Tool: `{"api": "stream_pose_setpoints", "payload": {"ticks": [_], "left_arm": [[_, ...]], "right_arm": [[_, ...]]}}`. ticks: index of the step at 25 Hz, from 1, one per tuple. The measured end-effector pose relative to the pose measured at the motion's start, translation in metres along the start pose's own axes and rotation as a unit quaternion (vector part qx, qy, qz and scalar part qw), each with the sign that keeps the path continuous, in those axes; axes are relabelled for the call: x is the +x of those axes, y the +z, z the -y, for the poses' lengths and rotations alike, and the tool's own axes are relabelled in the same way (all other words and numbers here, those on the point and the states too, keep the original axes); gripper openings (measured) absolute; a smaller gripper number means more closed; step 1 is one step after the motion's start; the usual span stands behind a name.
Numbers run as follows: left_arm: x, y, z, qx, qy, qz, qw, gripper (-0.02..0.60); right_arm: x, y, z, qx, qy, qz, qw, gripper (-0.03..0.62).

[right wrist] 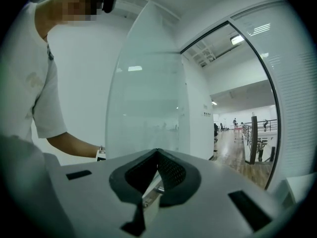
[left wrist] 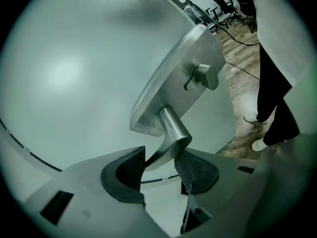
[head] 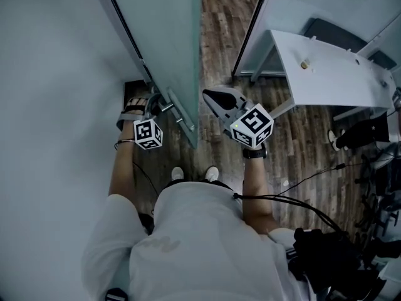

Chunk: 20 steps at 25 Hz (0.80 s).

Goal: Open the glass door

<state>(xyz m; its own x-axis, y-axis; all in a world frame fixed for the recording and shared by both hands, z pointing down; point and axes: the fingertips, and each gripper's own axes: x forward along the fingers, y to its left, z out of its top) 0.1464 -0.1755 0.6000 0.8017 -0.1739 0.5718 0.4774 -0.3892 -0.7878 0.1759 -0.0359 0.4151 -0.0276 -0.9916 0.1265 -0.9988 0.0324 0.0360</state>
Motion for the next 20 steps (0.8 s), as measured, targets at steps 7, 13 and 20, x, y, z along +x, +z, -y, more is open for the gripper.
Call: {"api": "stream_pose_setpoints", "payload": {"ticks": [7,13,20], "left_arm": [[-0.014,-0.022,0.003,0.009,-0.01,0.001,0.9999,0.161],[-0.03,-0.048,0.01,0.021,-0.016,-0.009,0.9996,0.163],[-0.051,-0.085,0.028,0.023,-0.023,-0.002,0.9995,0.171]], "right_arm": [[0.037,-0.035,-0.018,-0.041,0.021,-0.087,0.995,-0.003],[0.07,-0.065,-0.04,-0.093,0.039,-0.156,0.983,-0.003],[0.115,-0.11,-0.071,-0.133,0.045,-0.222,0.965,0.124]]}}
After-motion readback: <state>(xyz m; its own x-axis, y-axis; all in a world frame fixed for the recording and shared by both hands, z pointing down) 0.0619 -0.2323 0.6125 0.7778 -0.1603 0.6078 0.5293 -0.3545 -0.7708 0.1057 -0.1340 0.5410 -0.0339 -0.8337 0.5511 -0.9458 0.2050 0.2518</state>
